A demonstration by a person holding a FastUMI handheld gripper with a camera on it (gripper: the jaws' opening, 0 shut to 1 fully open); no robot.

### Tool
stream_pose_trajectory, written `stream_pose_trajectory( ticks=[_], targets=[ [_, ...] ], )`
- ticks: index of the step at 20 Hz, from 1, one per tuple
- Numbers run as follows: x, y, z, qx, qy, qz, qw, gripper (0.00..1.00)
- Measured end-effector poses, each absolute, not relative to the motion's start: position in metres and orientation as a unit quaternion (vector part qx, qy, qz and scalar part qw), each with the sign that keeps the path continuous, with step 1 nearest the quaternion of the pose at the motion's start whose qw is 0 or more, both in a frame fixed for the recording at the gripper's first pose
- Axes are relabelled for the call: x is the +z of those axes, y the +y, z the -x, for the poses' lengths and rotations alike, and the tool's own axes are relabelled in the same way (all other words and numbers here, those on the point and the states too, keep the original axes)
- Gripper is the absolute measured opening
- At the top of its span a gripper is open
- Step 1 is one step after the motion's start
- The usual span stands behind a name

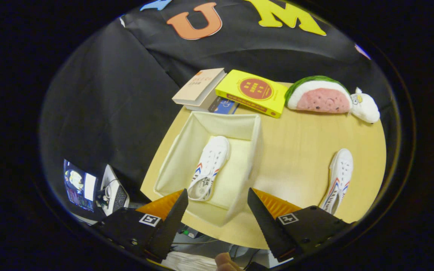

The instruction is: Open the storage box then place both shoes into the box .Put the left shoe in first, then the right shoe, with the right side of both shoes facing outward in a uniform manner.

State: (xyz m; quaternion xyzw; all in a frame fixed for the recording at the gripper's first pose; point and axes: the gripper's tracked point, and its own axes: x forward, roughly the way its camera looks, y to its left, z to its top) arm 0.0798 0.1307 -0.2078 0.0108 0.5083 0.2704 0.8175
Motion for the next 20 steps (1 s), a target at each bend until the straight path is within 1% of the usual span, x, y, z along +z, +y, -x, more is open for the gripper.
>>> stream_pose_trajectory(
  ticks=[4, 6, 10, 15, 20],
  targets=[
    [-0.23, 0.042, -0.109, 0.221, 0.513, -0.002, 0.83, 0.96],
    [-0.249, -0.001, -0.118, 0.192, 0.528, -0.008, 0.827, 0.96],
    [-0.292, -0.072, -0.129, 0.159, 0.559, 0.016, 0.814, 0.96],
    [-0.325, -0.122, -0.145, 0.12, 0.577, 0.029, 0.807, 0.97],
    [-0.362, -0.156, -0.163, 0.08, 0.592, 0.085, 0.797, 0.96]
  ],
)
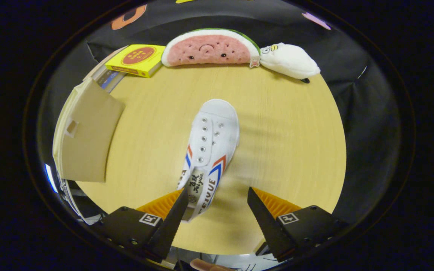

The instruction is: Open the storage box then place both shoes into the box .Put the left shoe in first, then the right shoe, with the right side of both shoes facing outward in a uniform manner.

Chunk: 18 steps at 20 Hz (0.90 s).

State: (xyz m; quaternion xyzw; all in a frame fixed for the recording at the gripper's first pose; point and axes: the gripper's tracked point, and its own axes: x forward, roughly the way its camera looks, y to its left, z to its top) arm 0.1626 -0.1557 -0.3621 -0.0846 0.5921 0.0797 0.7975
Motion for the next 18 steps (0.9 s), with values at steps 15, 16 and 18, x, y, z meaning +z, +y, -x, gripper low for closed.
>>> stream_pose_trajectory(
  ticks=[15, 16, 18],
  targets=[
    [-0.399, -0.14, -0.185, 0.086, 0.622, -0.072, 0.775, 0.01],
    [-0.399, -0.143, -0.185, 0.085, 0.619, -0.086, 0.776, 0.01],
    [-0.397, -0.141, -0.186, 0.092, 0.613, -0.105, 0.778, 0.0]
  ],
)
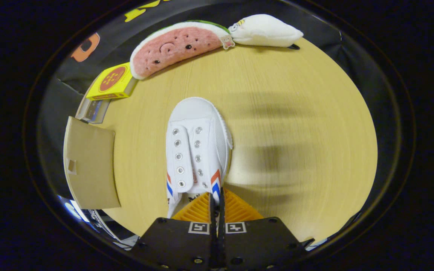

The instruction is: Open the storage box then place both shoes into the box .Put the left shoe in first, then the right shoe, with the right side of both shoes facing outward in a uniform manner.

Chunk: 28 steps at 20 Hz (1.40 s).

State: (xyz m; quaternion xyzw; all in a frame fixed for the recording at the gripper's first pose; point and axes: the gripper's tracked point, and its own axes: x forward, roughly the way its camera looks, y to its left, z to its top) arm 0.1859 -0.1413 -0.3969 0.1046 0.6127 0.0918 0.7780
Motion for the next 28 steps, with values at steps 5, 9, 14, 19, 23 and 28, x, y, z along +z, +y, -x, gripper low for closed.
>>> stream_pose_trajectory(
  ticks=[5, 9, 14, 19, 23, 28],
  targets=[
    [-0.383, -0.138, -0.182, 0.1, 0.596, -0.16, 0.78, 0.0],
    [-0.381, -0.138, -0.184, 0.108, 0.571, -0.181, 0.794, 0.0],
    [-0.39, -0.138, -0.185, 0.14, 0.538, -0.162, 0.815, 0.0],
    [-0.393, -0.136, -0.187, 0.175, 0.512, -0.146, 0.828, 0.0],
    [-0.399, -0.138, -0.19, 0.201, 0.507, -0.141, 0.826, 0.0],
    [-0.396, -0.14, -0.19, 0.197, 0.504, -0.134, 0.83, 0.0]
  ],
)
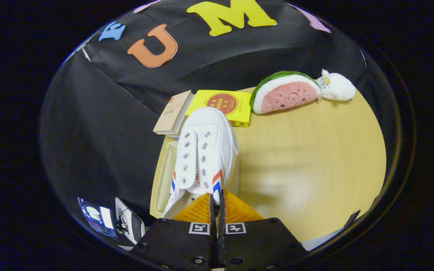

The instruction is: Open the storage box then place both shoes into the box .Put the left shoe in first, then the right shoe, with the right side of both shoes facing outward in a uniform manner.

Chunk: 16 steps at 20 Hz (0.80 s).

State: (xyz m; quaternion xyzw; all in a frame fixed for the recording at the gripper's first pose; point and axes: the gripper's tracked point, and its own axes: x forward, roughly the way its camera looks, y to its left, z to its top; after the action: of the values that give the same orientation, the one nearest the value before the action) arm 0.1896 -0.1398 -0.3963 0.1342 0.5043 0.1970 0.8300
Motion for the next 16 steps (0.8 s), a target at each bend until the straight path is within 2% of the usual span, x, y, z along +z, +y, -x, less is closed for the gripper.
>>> stream_pose_trajectory(
  ticks=[7, 12, 16],
  targets=[
    [-0.408, -0.153, -0.195, 0.127, 0.494, -0.07, 0.857, 0.0],
    [-0.452, -0.147, -0.193, 0.051, 0.481, -0.006, 0.875, 0.0],
    [-0.467, -0.143, -0.198, 0.042, 0.491, -0.01, 0.87, 0.0]
  ],
)
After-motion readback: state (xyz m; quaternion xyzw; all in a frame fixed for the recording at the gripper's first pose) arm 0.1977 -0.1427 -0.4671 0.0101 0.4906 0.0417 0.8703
